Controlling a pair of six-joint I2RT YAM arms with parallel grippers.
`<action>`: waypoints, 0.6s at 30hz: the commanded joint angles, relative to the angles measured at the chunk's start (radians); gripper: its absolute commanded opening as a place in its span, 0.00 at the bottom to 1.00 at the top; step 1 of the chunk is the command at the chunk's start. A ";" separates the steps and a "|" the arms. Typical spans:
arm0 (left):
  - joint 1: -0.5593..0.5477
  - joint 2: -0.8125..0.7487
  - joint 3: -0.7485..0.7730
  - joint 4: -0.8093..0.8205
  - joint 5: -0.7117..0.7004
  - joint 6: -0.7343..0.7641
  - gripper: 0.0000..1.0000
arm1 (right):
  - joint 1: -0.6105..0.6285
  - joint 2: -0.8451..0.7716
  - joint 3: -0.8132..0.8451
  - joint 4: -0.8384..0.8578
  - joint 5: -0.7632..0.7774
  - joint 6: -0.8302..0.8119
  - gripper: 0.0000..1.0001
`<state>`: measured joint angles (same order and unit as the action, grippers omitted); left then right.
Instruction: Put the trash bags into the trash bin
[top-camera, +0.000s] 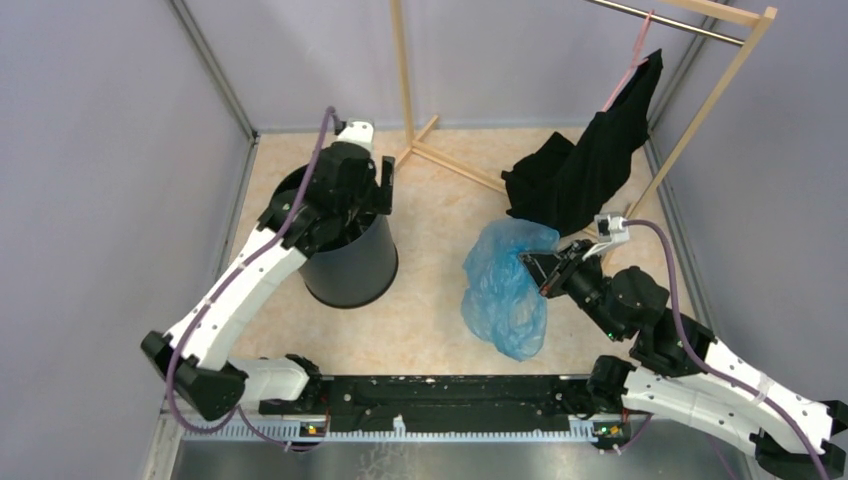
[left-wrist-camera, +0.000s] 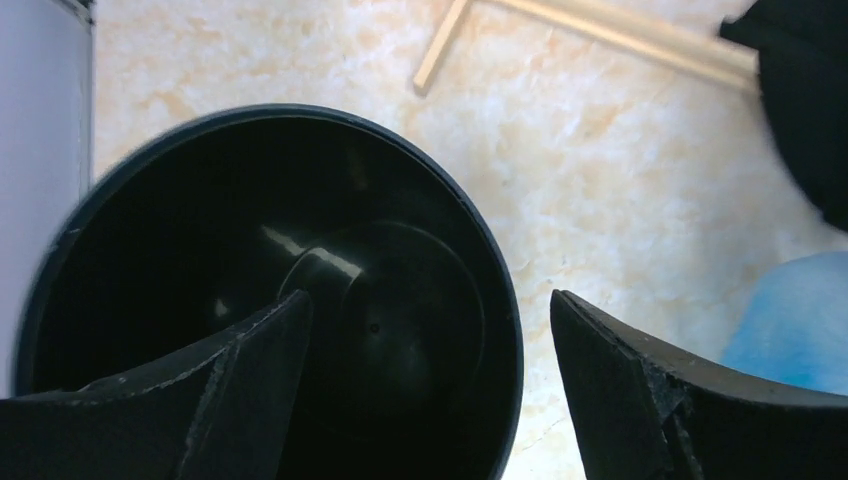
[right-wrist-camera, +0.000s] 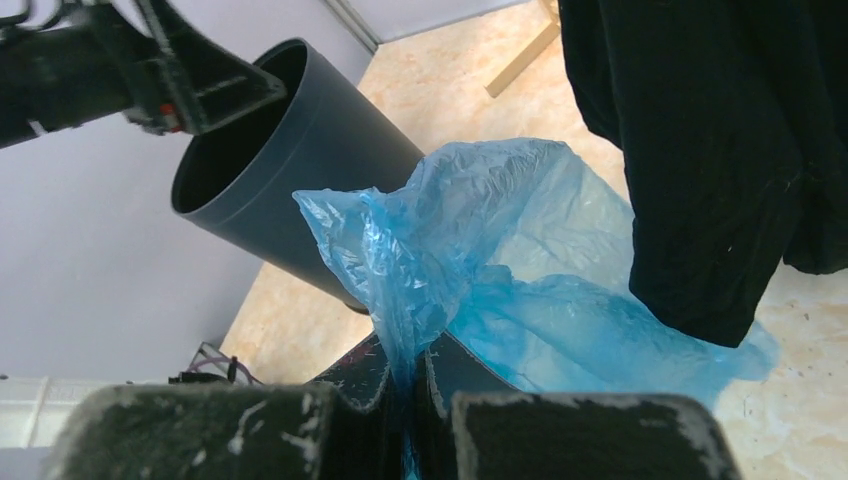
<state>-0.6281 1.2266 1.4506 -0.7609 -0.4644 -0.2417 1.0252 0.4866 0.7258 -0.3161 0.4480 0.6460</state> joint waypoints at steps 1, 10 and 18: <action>0.024 0.111 0.027 -0.075 0.099 0.051 0.90 | 0.007 -0.001 -0.011 -0.014 -0.011 -0.008 0.00; 0.025 0.123 -0.051 -0.023 0.366 0.048 0.37 | 0.006 -0.036 -0.009 -0.035 -0.024 -0.010 0.00; -0.019 0.113 -0.055 -0.009 0.580 0.035 0.16 | 0.006 -0.073 0.012 -0.075 0.000 -0.024 0.00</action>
<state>-0.6056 1.3659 1.3983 -0.7971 -0.0574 -0.2039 1.0252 0.4419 0.7113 -0.3733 0.4316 0.6380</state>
